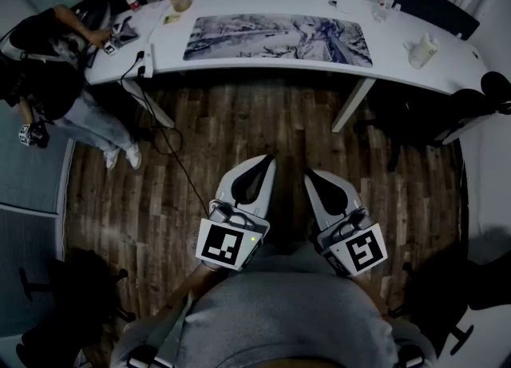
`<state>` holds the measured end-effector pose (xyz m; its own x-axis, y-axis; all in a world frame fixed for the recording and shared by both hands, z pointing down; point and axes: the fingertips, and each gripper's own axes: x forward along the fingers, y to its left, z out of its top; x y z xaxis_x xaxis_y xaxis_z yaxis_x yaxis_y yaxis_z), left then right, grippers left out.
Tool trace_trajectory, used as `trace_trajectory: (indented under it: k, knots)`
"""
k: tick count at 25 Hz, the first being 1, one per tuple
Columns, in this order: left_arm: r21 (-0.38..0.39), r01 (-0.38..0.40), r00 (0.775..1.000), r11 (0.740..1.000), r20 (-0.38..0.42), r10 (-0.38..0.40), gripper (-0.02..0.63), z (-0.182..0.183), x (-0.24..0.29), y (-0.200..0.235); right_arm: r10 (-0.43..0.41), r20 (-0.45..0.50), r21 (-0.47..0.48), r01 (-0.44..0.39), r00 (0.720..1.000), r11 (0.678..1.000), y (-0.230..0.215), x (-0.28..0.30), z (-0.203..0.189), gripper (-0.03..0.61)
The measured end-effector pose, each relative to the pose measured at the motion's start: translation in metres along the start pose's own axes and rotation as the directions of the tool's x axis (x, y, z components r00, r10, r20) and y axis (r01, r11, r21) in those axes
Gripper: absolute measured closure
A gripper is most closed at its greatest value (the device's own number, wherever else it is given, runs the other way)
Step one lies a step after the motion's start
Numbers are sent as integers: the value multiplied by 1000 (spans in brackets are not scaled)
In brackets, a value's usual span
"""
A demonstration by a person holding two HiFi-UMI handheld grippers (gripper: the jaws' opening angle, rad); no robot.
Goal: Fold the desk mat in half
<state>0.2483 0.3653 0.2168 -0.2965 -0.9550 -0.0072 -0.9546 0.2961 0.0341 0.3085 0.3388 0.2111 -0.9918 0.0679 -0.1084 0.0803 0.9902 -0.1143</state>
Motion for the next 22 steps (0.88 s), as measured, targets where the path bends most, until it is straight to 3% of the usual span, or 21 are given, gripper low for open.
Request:
trace_trajectory:
  k: [7,22]
  knots:
    - [5,11,998,1000,55,-11,617,9,1,-1,0,-5,-7,0,1000,1000,0,0,-1,577]
    - [-21,21,999,1000,46,-20,617,8,-4,19,-35,46,16,34,998,999,10,11,4,577]
